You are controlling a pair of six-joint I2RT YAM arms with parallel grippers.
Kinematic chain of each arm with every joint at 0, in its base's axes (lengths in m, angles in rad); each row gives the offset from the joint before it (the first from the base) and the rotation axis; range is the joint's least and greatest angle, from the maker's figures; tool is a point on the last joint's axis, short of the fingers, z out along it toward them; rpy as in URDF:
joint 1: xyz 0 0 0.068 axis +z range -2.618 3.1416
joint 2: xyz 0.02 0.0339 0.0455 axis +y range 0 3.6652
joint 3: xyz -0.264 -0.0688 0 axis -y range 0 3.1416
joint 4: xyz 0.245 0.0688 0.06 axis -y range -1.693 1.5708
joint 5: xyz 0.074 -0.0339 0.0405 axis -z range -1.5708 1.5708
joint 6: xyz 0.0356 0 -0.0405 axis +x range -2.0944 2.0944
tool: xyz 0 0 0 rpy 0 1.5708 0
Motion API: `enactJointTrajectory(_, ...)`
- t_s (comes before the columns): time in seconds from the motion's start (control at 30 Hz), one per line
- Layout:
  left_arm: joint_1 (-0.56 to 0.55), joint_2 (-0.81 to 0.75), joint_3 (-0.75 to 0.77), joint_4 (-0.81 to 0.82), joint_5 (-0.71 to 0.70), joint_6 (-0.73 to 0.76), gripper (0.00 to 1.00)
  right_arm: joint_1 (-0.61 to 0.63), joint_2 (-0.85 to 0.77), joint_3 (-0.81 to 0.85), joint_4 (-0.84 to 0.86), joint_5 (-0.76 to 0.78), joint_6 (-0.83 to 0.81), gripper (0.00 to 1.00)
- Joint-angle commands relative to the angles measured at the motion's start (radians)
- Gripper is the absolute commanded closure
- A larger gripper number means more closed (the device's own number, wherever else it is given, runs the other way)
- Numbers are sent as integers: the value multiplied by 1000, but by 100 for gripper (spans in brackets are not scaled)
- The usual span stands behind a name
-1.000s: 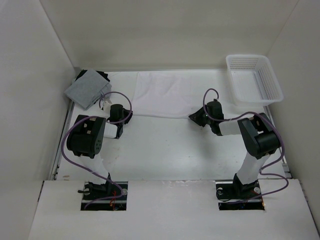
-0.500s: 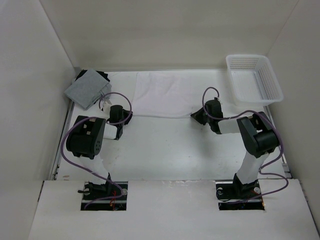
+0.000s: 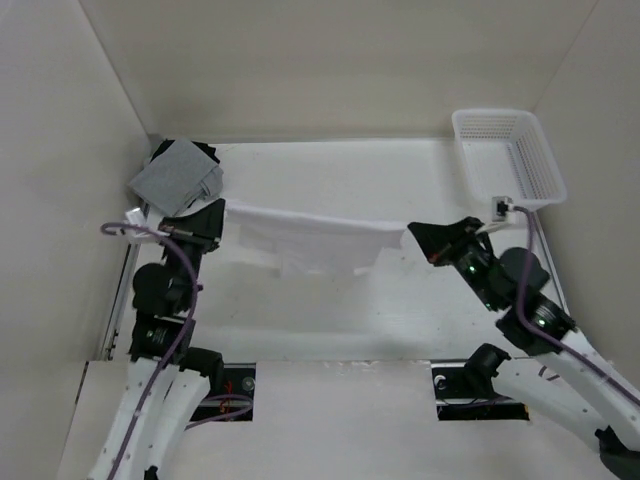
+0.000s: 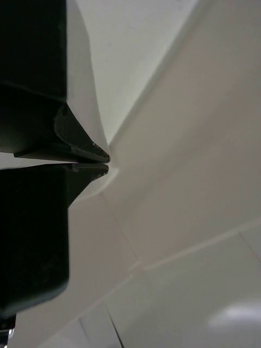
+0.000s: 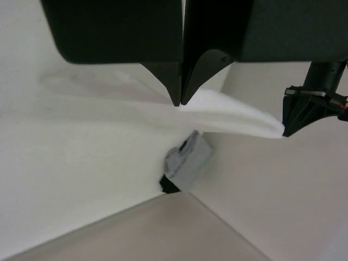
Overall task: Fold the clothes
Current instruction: Fold the tank top
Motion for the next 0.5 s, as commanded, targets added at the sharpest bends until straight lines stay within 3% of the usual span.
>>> enactJointTrajectory(0.0, -23, -133, 139, -316, -35, 70, 100, 162, -110, 130, -361, 253, -62, 100)
enactJointTrajectory(0.13, -63, -155, 208, -391, -28, 61, 100, 392, -123, 258, -478, 430, -48, 100)
enactJointTrajectory(0.23, -83, -115, 179, -379, -38, 59, 100, 472, -74, 269, -461, 490, -71, 99)
enactJointTrajectory(0.33, -80, -32, 127, -335, -39, 62, 100, 370, -2, 230, -400, 420, -100, 99)
enactJointTrajectory(0.47, -43, 182, 52, -172, -41, 67, 100, 48, 145, 117, -188, 83, -112, 99)
